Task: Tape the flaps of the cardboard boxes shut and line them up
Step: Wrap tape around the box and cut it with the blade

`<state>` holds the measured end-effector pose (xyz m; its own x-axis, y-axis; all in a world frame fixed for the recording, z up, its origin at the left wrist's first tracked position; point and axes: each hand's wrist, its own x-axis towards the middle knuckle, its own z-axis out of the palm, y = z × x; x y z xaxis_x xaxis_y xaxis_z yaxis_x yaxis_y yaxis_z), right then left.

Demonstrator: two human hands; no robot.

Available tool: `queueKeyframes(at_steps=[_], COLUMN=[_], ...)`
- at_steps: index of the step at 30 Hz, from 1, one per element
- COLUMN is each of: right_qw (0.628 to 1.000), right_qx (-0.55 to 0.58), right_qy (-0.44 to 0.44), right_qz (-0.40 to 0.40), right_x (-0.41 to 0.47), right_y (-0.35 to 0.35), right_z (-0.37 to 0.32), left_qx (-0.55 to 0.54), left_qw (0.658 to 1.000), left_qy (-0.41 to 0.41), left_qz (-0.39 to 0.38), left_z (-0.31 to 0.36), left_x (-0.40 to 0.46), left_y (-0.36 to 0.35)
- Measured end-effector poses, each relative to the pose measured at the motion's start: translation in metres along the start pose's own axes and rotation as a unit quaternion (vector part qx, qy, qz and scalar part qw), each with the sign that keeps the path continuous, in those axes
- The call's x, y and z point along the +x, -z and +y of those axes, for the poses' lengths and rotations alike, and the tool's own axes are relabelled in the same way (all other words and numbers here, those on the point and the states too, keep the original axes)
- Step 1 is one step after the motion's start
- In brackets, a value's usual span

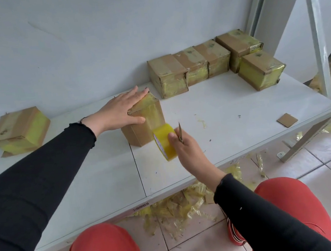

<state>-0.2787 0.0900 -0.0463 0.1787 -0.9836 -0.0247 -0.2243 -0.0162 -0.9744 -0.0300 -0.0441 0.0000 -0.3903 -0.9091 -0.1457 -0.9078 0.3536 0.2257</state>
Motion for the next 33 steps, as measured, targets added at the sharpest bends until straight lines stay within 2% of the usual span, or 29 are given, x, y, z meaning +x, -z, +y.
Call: queueKeyframes(at_steps=[4, 7, 9, 11, 13, 14, 16, 18, 19, 21, 26, 31, 33], right_qw=[0.996, 0.996, 0.997, 0.997, 0.994, 0.994, 0.996, 0.996, 0.996, 0.997, 0.999, 0.998, 0.999], right_qx=[-0.033, -0.022, 0.011, 0.061, 0.098, 0.1, 0.09, 0.087, 0.082, 0.066, 0.036, 0.05, 0.044], right_qy=[-0.08, -0.089, -0.075, -0.052, -0.035, -0.028, -0.015, -0.016, -0.017, -0.014, 0.0, -0.018, 0.001], right_qz=[-0.009, -0.017, -0.015, -0.014, -0.021, -0.024, -0.019, -0.002, 0.006, 0.021, 0.038, -0.034, -0.024], right_x=[-0.002, 0.002, 0.002, 0.001, -0.002, -0.003, -0.003, 0.001, 0.005, 0.011, 0.021, 0.008, 0.0], right_y=[-0.002, 0.005, 0.016, 0.027, 0.034, 0.036, 0.038, 0.039, 0.039, 0.039, 0.04, 0.041, 0.041], right_z=[0.014, -0.001, -0.013, -0.025, -0.032, -0.032, -0.03, -0.03, -0.032, -0.036, -0.039, -0.026, -0.021], left_qx=[-0.012, -0.156, -0.276, -0.393, -0.469, -0.482, -0.45, -0.338, -0.267, -0.171, -0.136, -0.114, -0.09], left_qw=[0.999, 0.986, 0.959, 0.914, 0.873, 0.865, 0.888, 0.939, 0.962, 0.983, 0.99, 0.991, 0.992], left_qy=[0.03, 0.06, 0.057, 0.07, 0.092, 0.1, 0.089, 0.044, 0.02, -0.012, -0.042, -0.063, -0.071], left_qz=[0.005, 0.008, -0.014, -0.066, -0.099, -0.095, -0.035, 0.039, 0.059, 0.068, 0.022, -0.031, -0.042], left_z=[0.012, 0.014, 0.013, 0.015, 0.017, 0.019, 0.022, 0.025, 0.027, 0.035, 0.038, 0.029, 0.03], left_x=[0.003, 0.004, 0.005, 0.007, 0.008, 0.008, 0.011, 0.019, 0.024, 0.031, 0.039, 0.046, 0.046], left_y=[0.002, 0.011, 0.018, 0.015, -0.001, -0.009, -0.02, -0.021, -0.022, -0.028, -0.053, -0.053, -0.052])
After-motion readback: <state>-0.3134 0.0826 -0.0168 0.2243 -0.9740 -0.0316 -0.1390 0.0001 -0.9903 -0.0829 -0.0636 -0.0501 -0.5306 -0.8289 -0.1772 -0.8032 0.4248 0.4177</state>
